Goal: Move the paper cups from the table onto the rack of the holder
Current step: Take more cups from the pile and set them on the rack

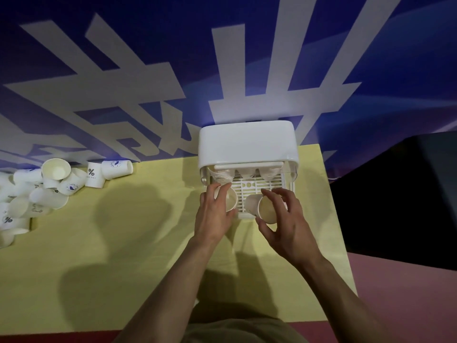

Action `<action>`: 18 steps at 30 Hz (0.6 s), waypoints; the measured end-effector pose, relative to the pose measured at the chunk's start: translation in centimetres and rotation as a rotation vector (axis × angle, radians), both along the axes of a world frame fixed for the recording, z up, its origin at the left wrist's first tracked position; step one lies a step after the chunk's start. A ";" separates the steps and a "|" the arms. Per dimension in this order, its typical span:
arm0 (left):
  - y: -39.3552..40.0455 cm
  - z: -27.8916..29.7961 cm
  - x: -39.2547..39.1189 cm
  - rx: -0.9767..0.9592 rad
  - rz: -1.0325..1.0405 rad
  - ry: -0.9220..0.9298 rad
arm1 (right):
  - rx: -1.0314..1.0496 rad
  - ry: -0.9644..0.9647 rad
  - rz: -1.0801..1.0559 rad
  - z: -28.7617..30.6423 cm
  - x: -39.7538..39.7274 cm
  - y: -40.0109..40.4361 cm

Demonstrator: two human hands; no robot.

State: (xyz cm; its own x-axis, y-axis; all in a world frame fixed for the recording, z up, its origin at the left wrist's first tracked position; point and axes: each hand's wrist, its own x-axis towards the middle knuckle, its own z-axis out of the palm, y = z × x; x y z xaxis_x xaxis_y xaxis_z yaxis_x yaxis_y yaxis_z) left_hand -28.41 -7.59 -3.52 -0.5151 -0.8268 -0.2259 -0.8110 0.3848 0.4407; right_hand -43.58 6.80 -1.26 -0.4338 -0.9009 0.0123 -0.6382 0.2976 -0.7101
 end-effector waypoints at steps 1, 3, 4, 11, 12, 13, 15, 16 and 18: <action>-0.1 -0.3 -0.1 0.022 -0.001 -0.011 | 0.003 -0.002 0.001 -0.1 -0.1 -0.1; -0.3 -0.7 -0.3 0.064 -0.004 -0.019 | 0.008 -0.006 0.007 -0.2 -0.2 -0.3; -0.4 -0.8 -0.5 0.077 -0.003 -0.012 | 0.013 -0.009 0.009 -0.2 -0.3 -0.4; -1.2 -1.5 -1.0 0.050 0.006 0.071 | 0.004 -0.017 0.026 0.1 -0.3 -1.7; -1.2 -1.6 -1.0 0.055 0.005 0.071 | -0.004 -0.016 0.032 0.2 -0.3 -2.0; -1.2 -1.7 -1.0 0.059 0.004 0.069 | -0.011 -0.009 0.037 0.4 -0.3 -2.2; -1.2 -1.8 -1.0 0.069 0.010 0.070 | -0.019 0.004 0.045 0.7 -0.3 -2.8; -1.3 -1.8 -1.0 0.075 0.013 0.073 | -0.021 0.003 0.048 0.8 -0.3 -3.0; -1.3 -1.6 -0.9 0.086 0.016 0.087 | -0.029 0.003 0.057 1.1 -0.2 -3.5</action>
State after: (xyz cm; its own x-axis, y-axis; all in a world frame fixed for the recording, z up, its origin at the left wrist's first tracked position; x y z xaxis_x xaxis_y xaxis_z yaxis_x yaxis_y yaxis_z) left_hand -29.28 -8.86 -5.10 -0.5226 -0.8148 -0.2512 -0.7741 0.3299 0.5403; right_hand -43.75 3.26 -0.16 -0.3817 -0.9234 0.0404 -0.6558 0.2398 -0.7158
